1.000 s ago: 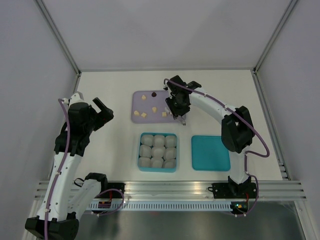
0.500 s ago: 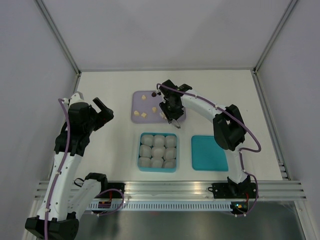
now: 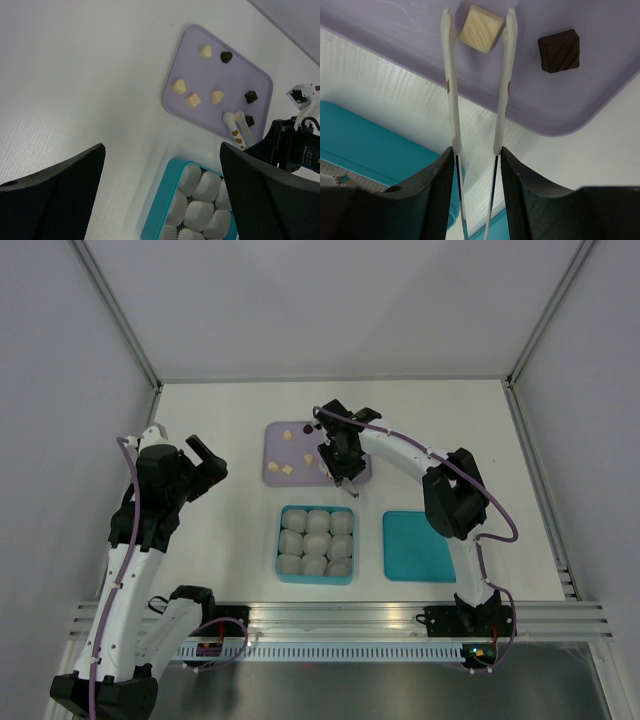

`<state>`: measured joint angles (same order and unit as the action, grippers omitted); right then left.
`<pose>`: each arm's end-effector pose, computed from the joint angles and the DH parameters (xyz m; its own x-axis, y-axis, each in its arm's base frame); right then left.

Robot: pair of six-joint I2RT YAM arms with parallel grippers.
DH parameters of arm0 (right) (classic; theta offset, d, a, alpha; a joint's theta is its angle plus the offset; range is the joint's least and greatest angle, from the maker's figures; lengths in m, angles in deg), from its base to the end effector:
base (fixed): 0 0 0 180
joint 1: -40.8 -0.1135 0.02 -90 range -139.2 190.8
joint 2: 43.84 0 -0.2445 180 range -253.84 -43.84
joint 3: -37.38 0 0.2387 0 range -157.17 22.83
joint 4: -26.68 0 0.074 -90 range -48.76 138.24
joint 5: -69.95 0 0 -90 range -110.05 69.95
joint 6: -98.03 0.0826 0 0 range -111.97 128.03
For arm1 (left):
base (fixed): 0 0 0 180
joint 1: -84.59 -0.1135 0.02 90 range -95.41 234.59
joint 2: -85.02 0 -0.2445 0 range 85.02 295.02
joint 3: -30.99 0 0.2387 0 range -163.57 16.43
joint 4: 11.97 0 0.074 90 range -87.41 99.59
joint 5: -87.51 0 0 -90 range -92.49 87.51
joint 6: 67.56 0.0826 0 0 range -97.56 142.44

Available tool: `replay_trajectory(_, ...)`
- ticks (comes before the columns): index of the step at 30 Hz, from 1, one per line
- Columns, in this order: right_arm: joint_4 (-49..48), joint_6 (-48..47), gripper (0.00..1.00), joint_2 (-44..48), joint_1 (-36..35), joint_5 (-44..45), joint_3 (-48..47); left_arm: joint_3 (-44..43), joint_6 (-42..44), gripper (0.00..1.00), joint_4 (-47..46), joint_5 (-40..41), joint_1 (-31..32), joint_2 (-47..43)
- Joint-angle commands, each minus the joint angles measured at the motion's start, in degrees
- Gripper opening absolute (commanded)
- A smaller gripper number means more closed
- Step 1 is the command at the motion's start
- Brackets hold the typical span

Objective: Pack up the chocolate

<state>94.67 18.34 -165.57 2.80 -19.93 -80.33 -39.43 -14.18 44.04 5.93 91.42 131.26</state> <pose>0.3429 0.2677 0.1558 -0.8475 -0.4350 -0.3042 -0.4711 0.8805 0.0533 0.2010 -0.0119 0.3057 -0.4168 -0.5444 -0.7280 -0.3171 0.8376 -0.4448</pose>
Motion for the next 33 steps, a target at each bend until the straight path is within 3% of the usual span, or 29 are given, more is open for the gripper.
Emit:
replay_trajectory(1,1.3,1.6,0.46,-0.9,-0.5,1.9,-3.0,0.4,-1.0,1.0,-1.6,-1.1,0.0,-0.2)
replay_trajectory(5,1.8,1.8,0.45,-1.2,-0.6,1.9,-3.6,0.4,-1.0,1.0,-1.6,-1.1,0.0,-0.4)
replay_trajectory(12,1.8,2.0,0.33,-0.2,-0.8,2.6,-3.6,0.4,-0.9,1.0,-1.6,-1.2,0.0,-0.5)
replay_trajectory(17,1.9,2.2,0.3,0.6,-0.8,3.4,-3.6,0.4,-0.9,1.0,-1.6,-1.4,0.0,-0.6)
replay_trajectory(24,-1.4,-0.7,0.16,5.1,-0.9,2.2,-1.4,0.4,-0.9,1.0,-1.6,-2.1,0.0,-0.5)
replay_trajectory(33,-3.9,-1.9,0.08,9.8,-0.9,2.2,2.8,0.4,-1.0,1.0,-1.6,-2.7,0.0,-0.4)
